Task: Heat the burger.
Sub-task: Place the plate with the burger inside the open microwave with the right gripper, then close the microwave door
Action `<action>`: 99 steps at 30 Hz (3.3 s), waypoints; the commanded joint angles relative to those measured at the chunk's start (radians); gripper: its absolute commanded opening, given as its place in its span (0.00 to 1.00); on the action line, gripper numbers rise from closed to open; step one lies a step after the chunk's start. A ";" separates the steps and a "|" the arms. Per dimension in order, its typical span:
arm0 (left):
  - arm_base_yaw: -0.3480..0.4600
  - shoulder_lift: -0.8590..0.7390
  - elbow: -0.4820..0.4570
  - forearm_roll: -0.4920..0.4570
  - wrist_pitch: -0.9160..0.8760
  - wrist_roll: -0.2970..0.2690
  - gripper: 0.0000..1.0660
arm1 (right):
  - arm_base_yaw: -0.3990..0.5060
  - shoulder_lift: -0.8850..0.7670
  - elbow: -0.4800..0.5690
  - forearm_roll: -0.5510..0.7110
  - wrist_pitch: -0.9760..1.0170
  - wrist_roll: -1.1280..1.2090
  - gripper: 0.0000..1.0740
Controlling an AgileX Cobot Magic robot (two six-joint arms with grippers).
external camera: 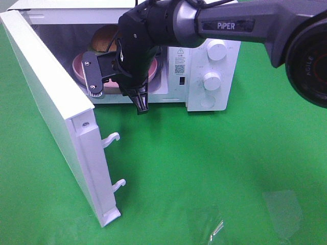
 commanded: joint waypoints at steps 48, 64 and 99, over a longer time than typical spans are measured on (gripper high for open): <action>0.003 0.000 0.003 -0.006 -0.002 0.001 0.92 | -0.001 -0.266 0.409 -0.060 -0.291 0.014 0.62; 0.003 0.000 0.003 -0.006 -0.002 0.001 0.92 | -0.001 -0.471 0.639 -0.059 -0.337 0.141 0.69; 0.003 0.000 0.003 -0.006 -0.002 0.001 0.92 | -0.001 -1.030 1.086 0.106 -0.252 0.802 0.69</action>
